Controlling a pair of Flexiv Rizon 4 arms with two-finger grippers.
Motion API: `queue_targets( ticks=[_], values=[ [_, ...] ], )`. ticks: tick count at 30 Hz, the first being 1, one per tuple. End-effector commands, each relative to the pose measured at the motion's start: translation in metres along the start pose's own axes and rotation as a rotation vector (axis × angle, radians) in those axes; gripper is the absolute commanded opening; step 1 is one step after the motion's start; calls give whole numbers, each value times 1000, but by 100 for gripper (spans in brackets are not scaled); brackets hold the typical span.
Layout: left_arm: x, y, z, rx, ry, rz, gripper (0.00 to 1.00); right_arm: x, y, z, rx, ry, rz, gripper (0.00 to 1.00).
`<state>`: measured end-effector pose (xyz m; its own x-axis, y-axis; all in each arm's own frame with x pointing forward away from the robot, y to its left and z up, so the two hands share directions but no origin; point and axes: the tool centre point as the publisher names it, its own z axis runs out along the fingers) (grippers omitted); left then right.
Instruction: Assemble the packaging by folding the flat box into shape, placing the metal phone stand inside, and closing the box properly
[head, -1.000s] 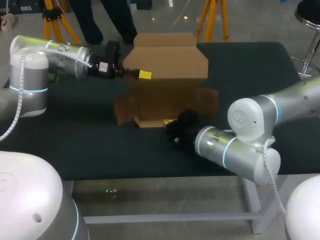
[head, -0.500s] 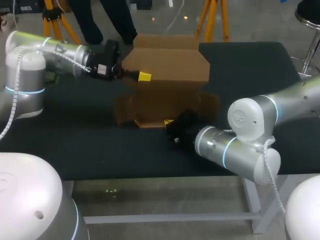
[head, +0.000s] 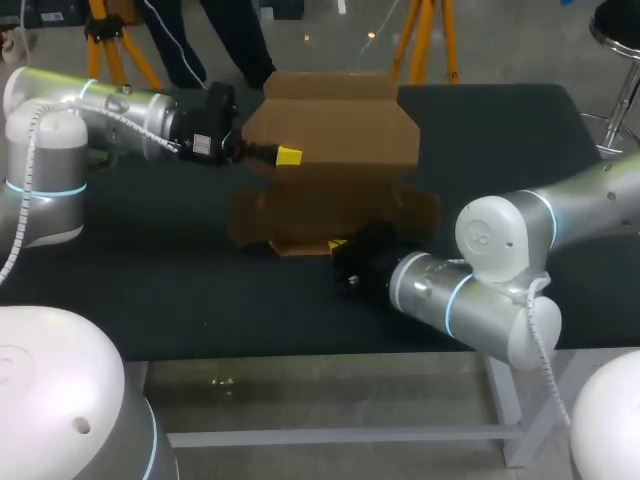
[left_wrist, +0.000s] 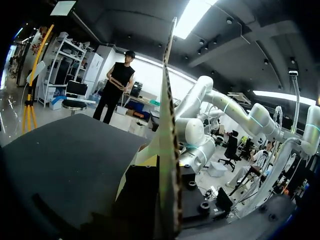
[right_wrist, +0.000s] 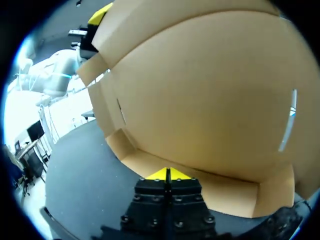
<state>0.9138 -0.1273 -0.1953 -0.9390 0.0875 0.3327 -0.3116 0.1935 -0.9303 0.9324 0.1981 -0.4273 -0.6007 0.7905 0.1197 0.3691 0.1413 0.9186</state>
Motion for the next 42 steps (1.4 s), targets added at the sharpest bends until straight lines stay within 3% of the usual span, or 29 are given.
queue_targets(
  ticks=[1, 14, 23, 42],
  values=[
    [0, 1, -1, -1, 2, 0, 0, 0, -5, 3, -5, -4, 0, 0],
    [0, 1, -1, -1, 2, 0, 0, 0, -5, 3, -5, -4, 0, 0],
    [-3, -2, -6, 49, 94, -203, 0, 0, -5, 3, -5, -4, 0, 0],
    [-13, 12, 1, -10, 42, -264, 0, 0, -5, 3, -5, -4, 0, 0]
  ],
)
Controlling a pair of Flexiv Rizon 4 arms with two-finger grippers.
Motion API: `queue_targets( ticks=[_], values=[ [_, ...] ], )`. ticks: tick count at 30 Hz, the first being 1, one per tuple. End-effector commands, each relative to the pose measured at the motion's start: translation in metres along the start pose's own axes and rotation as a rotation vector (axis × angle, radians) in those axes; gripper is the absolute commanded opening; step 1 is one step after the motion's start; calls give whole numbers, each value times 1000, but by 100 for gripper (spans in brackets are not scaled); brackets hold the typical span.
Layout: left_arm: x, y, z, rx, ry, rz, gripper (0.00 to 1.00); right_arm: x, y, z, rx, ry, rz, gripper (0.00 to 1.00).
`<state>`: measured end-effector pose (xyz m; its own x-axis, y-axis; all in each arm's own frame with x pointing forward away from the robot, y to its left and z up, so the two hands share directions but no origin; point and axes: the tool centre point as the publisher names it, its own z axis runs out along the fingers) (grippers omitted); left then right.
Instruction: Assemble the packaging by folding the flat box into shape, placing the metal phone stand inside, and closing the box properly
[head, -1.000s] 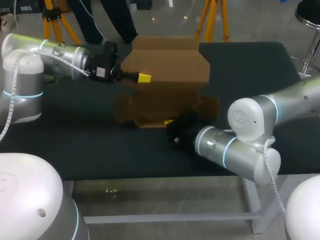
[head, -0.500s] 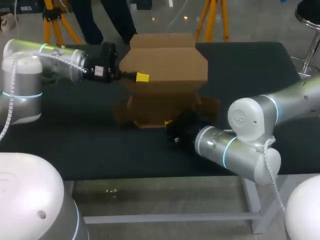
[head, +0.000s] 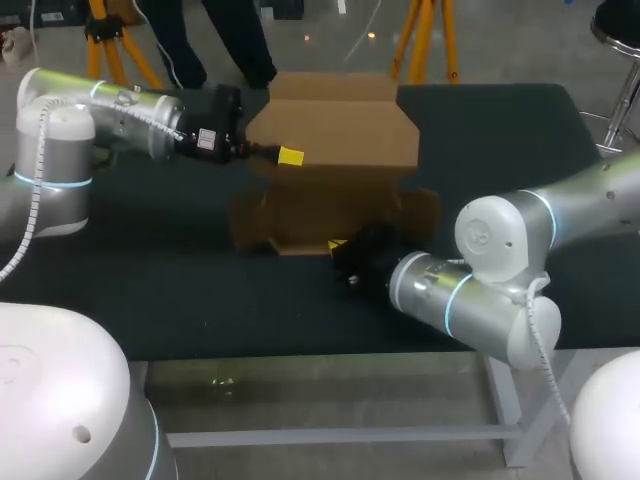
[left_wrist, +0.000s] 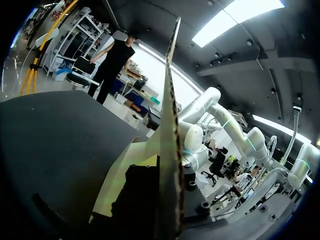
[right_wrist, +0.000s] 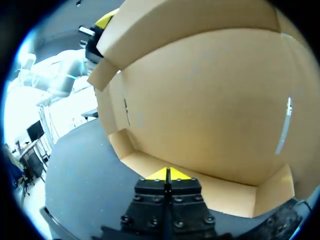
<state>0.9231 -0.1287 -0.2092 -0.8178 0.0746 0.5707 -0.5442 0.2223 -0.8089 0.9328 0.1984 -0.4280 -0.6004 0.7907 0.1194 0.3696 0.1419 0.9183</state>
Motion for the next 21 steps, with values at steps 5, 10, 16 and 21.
queue_targets(
  ticks=[5, 10, 16, 21],
  values=[
    [2, 1, -3, 19, -1, -11, 0, 0, -5, 2, -6, -4, 0, 0],
    [2, -4, -8, 65, 5, -79, 0, 0, -5, 2, -6, -4, 0, 0],
    [-2, -2, -8, 78, -22, -178, 0, 0, -5, 2, -6, -4, 0, 0],
    [-6, -1, -6, 75, -38, -205, 0, 0, -5, 2, -6, -4, 0, 0]
  ],
)
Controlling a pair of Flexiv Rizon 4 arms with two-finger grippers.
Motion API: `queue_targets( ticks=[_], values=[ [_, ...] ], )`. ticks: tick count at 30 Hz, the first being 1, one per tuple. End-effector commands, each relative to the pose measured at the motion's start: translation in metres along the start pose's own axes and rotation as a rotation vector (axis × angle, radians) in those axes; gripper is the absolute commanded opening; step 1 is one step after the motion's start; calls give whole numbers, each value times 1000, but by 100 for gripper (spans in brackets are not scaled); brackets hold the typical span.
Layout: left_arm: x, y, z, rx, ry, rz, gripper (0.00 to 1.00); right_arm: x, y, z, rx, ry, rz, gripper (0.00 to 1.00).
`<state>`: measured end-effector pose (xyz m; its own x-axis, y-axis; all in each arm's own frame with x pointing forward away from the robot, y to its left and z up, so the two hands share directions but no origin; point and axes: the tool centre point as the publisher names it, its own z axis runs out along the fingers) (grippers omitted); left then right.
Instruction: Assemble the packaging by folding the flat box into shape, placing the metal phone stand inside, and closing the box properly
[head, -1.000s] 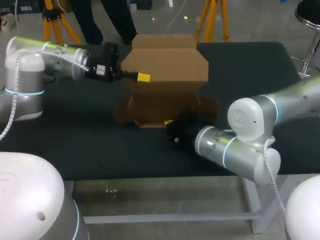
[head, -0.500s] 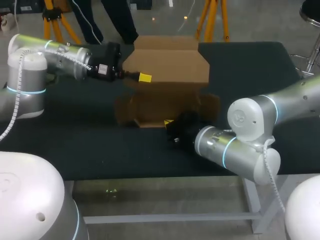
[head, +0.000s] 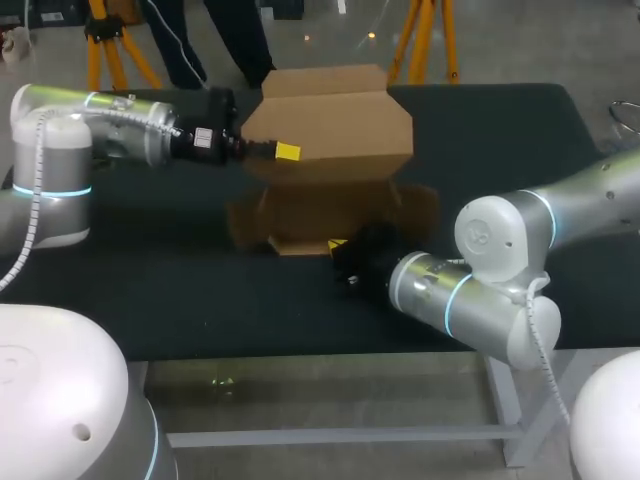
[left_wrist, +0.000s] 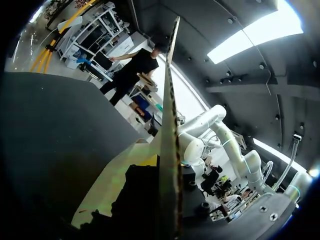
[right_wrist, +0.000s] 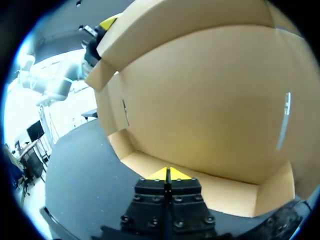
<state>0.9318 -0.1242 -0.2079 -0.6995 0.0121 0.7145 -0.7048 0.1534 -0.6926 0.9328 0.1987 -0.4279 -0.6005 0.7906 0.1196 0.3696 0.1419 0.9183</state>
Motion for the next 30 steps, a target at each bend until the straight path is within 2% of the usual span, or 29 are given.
queue_targets(
  ticks=[1, 8, 20, 30],
  values=[
    [-1, 4, 0, -5, -16, -14, 0, 0, -5, 2, -6, -4, 0, 0],
    [5, 1, -2, -2, -6, -14, 0, 0, -5, 2, -6, -4, 0, 0],
    [-6, 0, -5, -12, -17, -149, 0, 0, -5, 2, -6, -4, 0, 0],
    [-14, 5, -1, -24, -46, -131, 0, 0, -5, 2, -6, -4, 0, 0]
  ],
)
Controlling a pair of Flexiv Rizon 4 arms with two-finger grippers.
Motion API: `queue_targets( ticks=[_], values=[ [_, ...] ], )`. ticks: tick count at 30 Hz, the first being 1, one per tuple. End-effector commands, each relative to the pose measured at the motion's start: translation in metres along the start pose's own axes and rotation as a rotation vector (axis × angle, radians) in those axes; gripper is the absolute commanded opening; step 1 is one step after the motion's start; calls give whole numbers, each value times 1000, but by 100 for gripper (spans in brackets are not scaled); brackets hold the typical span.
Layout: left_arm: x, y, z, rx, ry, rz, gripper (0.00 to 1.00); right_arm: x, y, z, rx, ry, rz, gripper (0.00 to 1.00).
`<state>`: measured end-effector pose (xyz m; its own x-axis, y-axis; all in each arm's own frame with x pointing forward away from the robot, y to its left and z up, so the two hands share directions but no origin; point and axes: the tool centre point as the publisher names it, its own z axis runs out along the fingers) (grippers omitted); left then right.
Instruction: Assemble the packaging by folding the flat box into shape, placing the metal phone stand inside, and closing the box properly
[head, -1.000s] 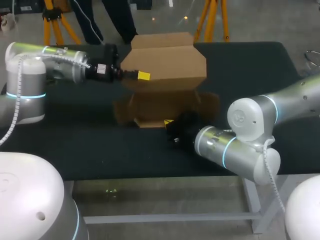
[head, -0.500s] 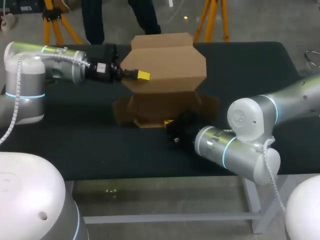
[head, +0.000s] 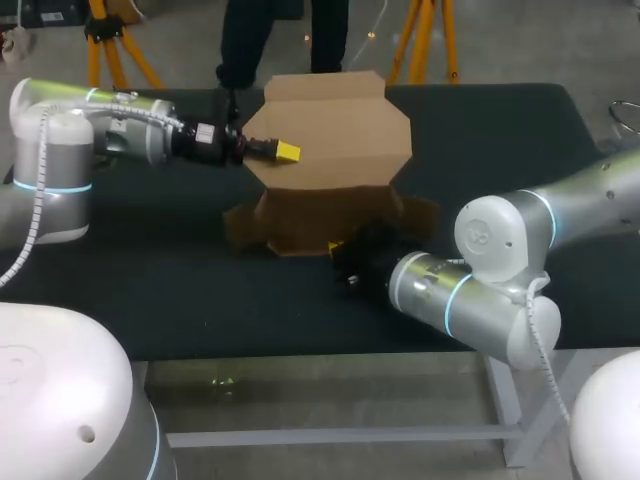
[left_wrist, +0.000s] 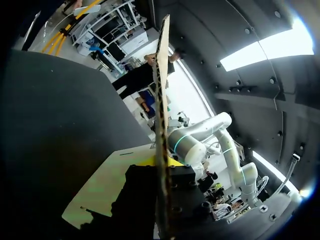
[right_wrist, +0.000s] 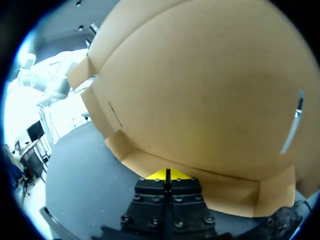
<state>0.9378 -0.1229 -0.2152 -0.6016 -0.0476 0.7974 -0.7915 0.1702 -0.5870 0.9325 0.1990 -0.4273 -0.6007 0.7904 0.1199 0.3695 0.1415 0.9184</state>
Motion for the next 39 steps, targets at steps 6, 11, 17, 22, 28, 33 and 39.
queue_targets(
  ticks=[6, 11, 17, 22, 28, 33, 39],
  values=[
    [-7, 5, 1, -5, -18, 58, 0, 0, -5, 2, -6, -4, 0, 0],
    [-6, 7, 1, 6, -16, 129, 0, 0, -5, 2, -6, -4, 0, 0],
    [-8, 10, 1, 4, -11, 184, 0, 0, -5, 2, -6, -4, 0, 0],
    [-11, 11, 1, 6, -7, 238, 0, 0, -5, 2, -6, -4, 0, 0],
    [-15, 11, 0, 3, -11, 263, 0, 0, -5, 2, -6, -4, 0, 0],
    [-17, 13, 1, 3, 1, 304, 0, 0, -5, 2, -6, -4, 0, 0],
    [-17, 14, 2, 2, -8, 346, 0, 0, -5, 2, -6, -4, 0, 0]
  ],
)
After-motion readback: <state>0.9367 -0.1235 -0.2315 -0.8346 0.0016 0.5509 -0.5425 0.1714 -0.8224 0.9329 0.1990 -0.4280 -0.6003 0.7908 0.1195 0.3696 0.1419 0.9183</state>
